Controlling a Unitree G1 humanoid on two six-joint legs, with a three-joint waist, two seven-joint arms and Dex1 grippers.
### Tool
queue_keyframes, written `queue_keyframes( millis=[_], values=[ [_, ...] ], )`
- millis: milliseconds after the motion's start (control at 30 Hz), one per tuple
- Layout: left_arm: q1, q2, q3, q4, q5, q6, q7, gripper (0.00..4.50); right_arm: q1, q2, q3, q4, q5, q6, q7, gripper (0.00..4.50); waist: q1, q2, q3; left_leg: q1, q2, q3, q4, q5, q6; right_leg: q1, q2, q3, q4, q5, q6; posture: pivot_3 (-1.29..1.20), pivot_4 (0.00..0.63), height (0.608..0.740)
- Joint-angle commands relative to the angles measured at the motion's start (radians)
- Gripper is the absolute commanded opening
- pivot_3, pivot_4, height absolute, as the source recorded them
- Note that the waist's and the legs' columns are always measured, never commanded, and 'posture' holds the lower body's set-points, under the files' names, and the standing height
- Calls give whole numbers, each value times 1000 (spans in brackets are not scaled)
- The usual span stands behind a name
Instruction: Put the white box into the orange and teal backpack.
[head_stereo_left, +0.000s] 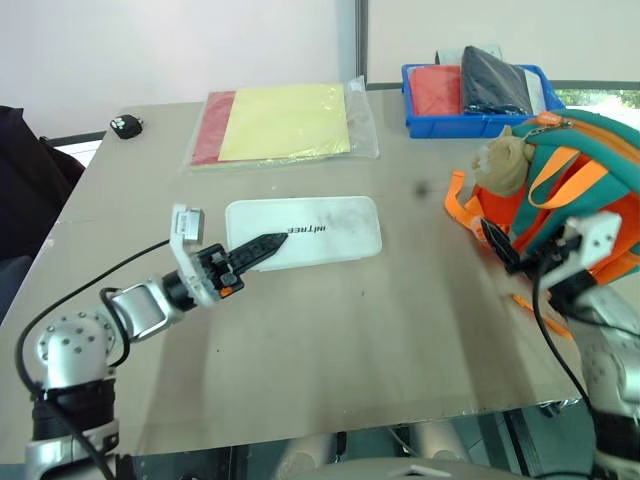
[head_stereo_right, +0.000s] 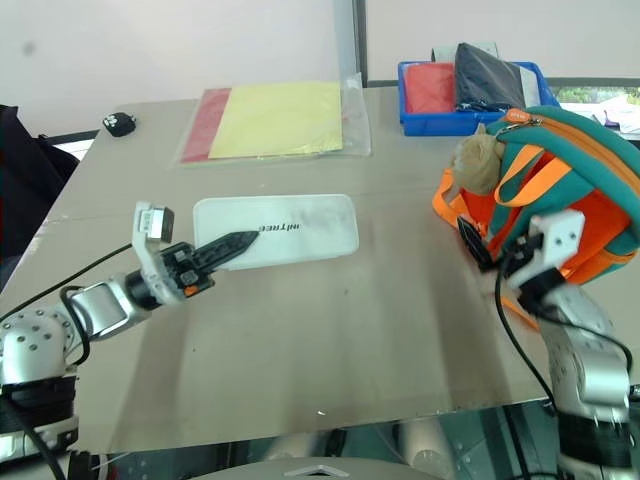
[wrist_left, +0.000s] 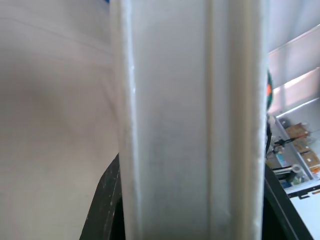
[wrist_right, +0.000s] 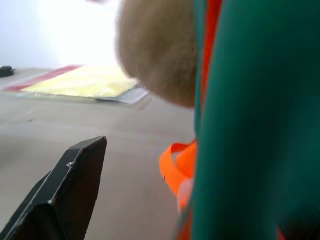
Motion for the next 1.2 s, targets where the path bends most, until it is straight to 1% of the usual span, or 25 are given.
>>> queue_keyframes(
  millis=[33,67,100,133,167,200,233,267,300,400,467,567,633,700,767,833,900,967,1067,1167,1200],
  values=[
    [-34,5,24,-30,31,-38,-33,1125,-78,-34,28,-66,88,57,95,3459,-1,0,0,-2,0,0,0,0,0,-2,0,0,0,0,0,0,150,740],
    [-38,4,29,-30,38,-42,-34,1125,-92,-47,39,-78,106,76,126,3098,-1,-1,-1,-6,0,-1,-1,0,0,-6,0,-1,0,0,0,0,150,740],
    [-41,6,34,-27,44,-46,-35,1125,-110,-62,51,-85,115,90,152,2526,-2,-1,0,-10,1,-2,0,0,0,-10,0,-2,0,0,0,0,150,740],
    [-44,9,39,-22,56,-53,-37,1125,-132,-88,80,-93,108,93,197,2151,-3,0,0,-13,1,-3,0,0,0,-12,0,-3,-1,0,0,0,150,740],
    [-51,15,45,-13,70,-60,-42,1125,-163,-112,116,-99,96,89,249,1466,-3,0,0,-14,1,-2,0,0,0,-12,0,-3,-2,0,0,0,150,740],
    [-56,21,49,-5,81,-63,-48,1125,-192,-126,143,-102,92,94,281,1310,-6,0,0,-14,1,-2,0,0,0,-12,0,-3,-2,0,0,0,150,740],
    [-62,28,52,5,94,-67,-58,1125,-226,-128,166,-103,98,108,300,634,-7,0,0,-14,0,-1,1,0,0,-13,-1,-2,-3,0,0,0,150,740],
    [-70,36,58,17,107,-71,-71,1125,-262,-124,188,-103,108,123,314,278,-11,-1,0,-14,0,-1,1,0,0,-13,-1,-2,-3,0,0,0,150,740],
    [-80,42,64,32,118,-76,-81,1125,-297,-119,209,-100,112,132,333,125,-14,-1,1,-14,0,-1,1,0,0,-13,0,-2,-2,0,0,0,150,740],
    [-124,83,81,107,180,-102,-133,1125,-413,-94,311,-108,133,161,444,125,-24,-1,1,-14,0,-3,0,0,0,-14,0,-3,1,0,0,0,150,740],
    [-147,108,95,160,218,-119,-161,1125,-455,-65,377,-128,139,154,517,125,-31,-1,1,-14,0,-2,0,0,0,-16,0,-2,3,1,-1,0,150,740],
    [-158,99,121,198,223,-118,-168,1125,-475,-38,450,-153,97,103,591,125,-30,-2,1,-14,1,-3,0,0,0,-17,1,-2,2,1,-1,0,150,740],
    [-139,91,126,178,228,-114,-175,1125,-446,-46,475,-208,134,135,630,125,-28,-2,1,-16,0,-3,1,0,0,-17,-1,-5,1,1,-1,0,150,740],
    [-116,81,135,149,219,-105,-182,1125,-386,-83,462,-255,185,192,646,125,-23,-3,0,-19,-1,-5,4,0,0,-17,-3,-10,0,1,-1,0,150,740],
    [-88,73,161,109,183,-96,-204,1125,-300,-156,419,-243,160,192,655,125,-15,-5,-1,-20,-2,-8,5,0,0,-17,-5,-15,0,1,-1,0,150,740],
    [-67,68,183,81,161,-93,-227,1125,-250,-194,385,-222,141,174,650,125,-9,-6,0,-21,-3,-10,6,0,0,-17,-6,-19,-2,1,-1,0,150,740],
    [-39,76,217,37,152,-115,-291,1125,-196,-222,325,-162,123,157,620,125,-9,-6,0,-24,-3,-10,7,0,0,-17,-7,-22,-3,1,-1,0,150,740],
    [-29,81,255,5,149,-149,-359,1125,-163,-224,296,-130,111,157,585,125,-9,-6,0,-25,-3,-10,8,0,0,-19,-8,-23,-2,1,-1,0,150,740],
    [-56,80,262,-24,193,-219,-414,1125,-146,-202,305,-141,102,152,573,125,-8,-5,1,-25,-3,-10,9,0,0,-20,-8,-24,2,2,-3,0,150,740],
    [-97,79,212,-41,286,-311,-460,1125,-144,-167,303,-162,121,179,536,125,-2,-5,1,-25,-1,-10,11,1,-2,-19,-6,-24,4,5,-6,0,150,740],
    [-107,78,177,-39,352,-364,-478,1125,-149,-157,302,-169,126,191,524,125,0,-5,1,-25,-1,-10,12,1,-2,-18,-6,-24,4,5,-7,0,150,740]
  ],
)
